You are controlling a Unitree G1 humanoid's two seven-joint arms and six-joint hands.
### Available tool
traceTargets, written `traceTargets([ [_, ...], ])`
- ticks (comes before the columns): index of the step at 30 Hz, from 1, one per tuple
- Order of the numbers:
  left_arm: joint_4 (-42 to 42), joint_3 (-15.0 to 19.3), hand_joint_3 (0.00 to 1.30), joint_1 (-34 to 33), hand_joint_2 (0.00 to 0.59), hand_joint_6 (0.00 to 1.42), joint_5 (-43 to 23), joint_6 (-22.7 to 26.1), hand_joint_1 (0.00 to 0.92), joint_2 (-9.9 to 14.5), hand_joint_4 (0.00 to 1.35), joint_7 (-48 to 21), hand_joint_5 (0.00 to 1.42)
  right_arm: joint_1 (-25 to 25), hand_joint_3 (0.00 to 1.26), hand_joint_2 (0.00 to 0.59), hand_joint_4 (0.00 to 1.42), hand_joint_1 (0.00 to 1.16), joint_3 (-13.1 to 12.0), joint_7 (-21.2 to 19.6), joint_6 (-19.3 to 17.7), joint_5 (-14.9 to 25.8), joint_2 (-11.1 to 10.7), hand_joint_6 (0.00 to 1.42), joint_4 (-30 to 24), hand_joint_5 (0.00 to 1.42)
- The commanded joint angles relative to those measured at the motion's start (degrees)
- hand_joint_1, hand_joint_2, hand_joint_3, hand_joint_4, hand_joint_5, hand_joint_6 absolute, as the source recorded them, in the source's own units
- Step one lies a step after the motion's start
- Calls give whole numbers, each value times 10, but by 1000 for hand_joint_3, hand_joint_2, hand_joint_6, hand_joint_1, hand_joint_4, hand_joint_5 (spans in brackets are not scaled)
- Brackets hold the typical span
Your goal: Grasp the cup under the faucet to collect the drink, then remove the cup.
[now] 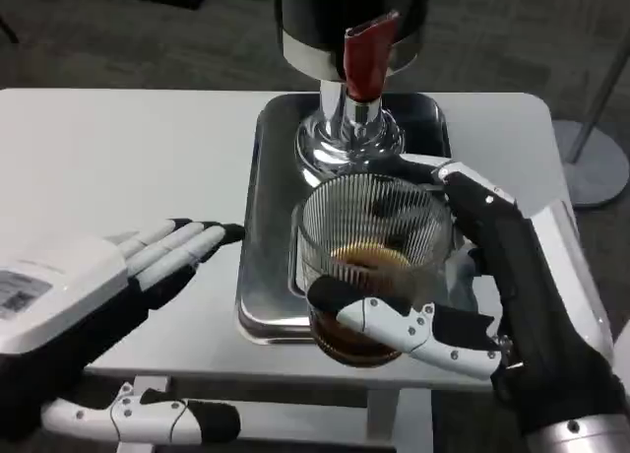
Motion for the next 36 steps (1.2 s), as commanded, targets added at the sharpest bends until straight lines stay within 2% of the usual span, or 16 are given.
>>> traceTargets([
  [1, -15, 8, 0, 17, 38, 77, -2, -21, 0, 3, 0, 6, 0, 5, 825, 138, 978, 920, 0, 6, -11, 10, 2, 1424, -34, 1279],
  [12, -79, 57, 0, 75, 45, 72, -54, -18, 0, -10, 0, -7, 0, 30, 832, 140, 978, 920, -2, 33, -2, 17, 1, 1424, -70, 1279],
  [18, -90, 79, 0, 96, 46, 72, -77, -20, 0, -10, 0, -9, 0, 44, 834, 141, 978, 920, 1, 44, 1, 19, -1, 1424, -84, 1278],
  [36, -82, 61, 0, 76, 47, 59, -76, -19, 0, 0, 0, -10, 0, 50, 840, 142, 978, 920, 0, 50, 1, 14, -5, 1424, -84, 1277],
])
